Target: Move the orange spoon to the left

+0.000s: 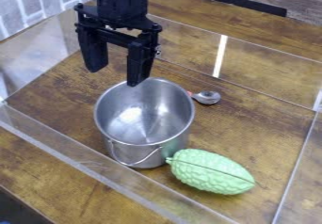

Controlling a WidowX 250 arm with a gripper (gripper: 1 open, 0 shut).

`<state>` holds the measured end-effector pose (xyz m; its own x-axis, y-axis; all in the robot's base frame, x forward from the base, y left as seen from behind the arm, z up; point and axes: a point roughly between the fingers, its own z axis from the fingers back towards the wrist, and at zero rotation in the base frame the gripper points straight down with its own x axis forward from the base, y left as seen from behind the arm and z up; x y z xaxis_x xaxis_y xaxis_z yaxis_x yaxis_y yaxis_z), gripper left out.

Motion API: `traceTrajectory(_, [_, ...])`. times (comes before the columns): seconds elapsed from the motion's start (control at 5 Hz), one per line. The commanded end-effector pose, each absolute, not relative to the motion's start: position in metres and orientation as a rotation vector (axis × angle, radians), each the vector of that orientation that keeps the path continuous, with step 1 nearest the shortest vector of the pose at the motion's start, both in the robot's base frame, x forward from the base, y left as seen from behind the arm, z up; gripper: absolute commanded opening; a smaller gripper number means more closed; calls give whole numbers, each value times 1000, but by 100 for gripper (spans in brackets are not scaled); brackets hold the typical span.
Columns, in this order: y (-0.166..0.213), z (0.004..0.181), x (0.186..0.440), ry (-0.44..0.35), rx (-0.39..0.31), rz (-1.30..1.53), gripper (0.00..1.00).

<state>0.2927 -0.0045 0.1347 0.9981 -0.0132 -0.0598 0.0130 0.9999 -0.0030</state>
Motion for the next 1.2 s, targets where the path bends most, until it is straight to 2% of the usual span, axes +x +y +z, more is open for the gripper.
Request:
traceTrajectory(0.0, [-3, 132, 290, 95, -10, 59, 100])
traceTrajectory(0.4, [5, 142, 297, 140, -22, 182, 100])
traceTrajectory(0.6, [4, 150, 311, 136, -31, 257, 100])
traceTrajectory(1.0, [-10, 151, 352, 74, -61, 257, 100])
